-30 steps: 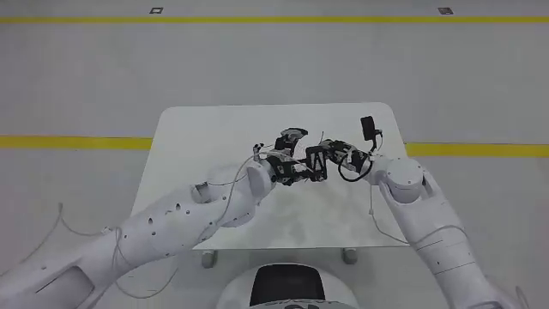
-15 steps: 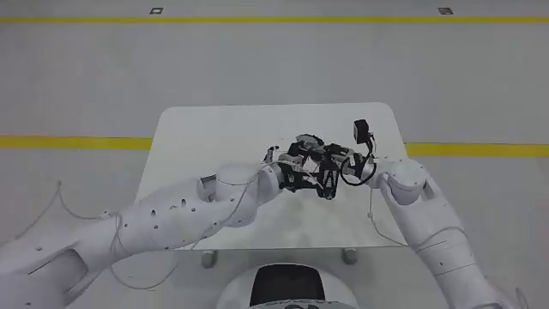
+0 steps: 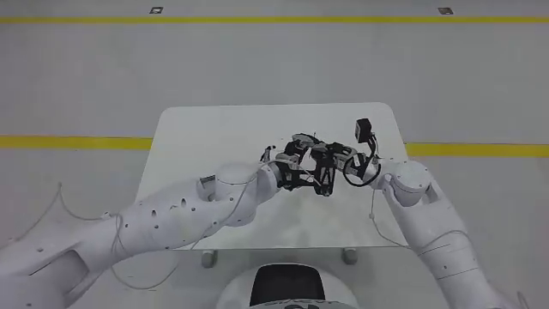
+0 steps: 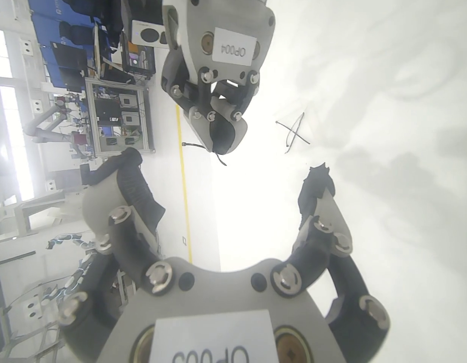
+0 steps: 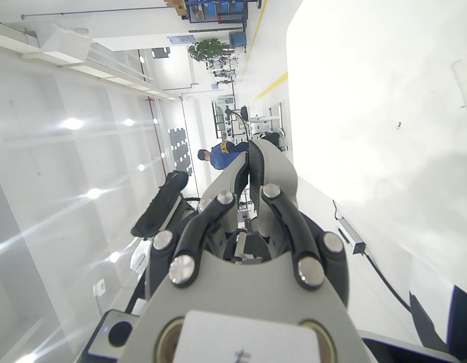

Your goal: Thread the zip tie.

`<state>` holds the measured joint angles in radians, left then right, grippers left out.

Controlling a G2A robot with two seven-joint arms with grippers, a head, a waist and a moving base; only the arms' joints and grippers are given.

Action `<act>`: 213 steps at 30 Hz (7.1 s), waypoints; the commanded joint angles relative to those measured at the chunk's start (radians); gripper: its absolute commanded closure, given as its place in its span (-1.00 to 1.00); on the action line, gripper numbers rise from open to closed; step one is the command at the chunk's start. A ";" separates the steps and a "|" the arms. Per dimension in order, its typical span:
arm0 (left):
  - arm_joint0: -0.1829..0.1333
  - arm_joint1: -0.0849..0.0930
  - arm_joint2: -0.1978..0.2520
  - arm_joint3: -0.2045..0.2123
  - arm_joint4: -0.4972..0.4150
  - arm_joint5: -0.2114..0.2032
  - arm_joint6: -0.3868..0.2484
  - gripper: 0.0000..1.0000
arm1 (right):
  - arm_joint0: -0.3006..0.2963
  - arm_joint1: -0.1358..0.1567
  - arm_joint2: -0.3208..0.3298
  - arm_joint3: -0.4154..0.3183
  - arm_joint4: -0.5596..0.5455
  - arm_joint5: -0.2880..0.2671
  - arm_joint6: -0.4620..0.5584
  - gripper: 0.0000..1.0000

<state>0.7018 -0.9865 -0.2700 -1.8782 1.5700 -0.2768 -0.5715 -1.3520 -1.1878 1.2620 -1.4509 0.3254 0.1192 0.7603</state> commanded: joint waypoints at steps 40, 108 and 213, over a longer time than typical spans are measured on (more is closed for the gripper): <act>-0.006 -0.018 0.019 0.035 0.000 -0.016 -0.021 0.46 | -0.032 0.012 -0.009 -0.043 -0.009 -0.028 -0.027 1.00; 0.088 0.058 -0.091 0.026 -0.075 -0.063 0.214 1.00 | -0.050 0.038 0.031 -0.069 0.008 -0.012 -0.037 -1.00; 0.339 -0.007 -0.327 0.475 -2.615 -0.021 -0.100 1.00 | 0.179 0.117 -0.239 0.369 0.650 -0.424 0.575 -1.00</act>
<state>1.0360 -0.9920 -0.5960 -1.4000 -1.0469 -0.3039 -0.6838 -1.1661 -1.0707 1.0190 -1.0706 0.9673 -0.3046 1.3372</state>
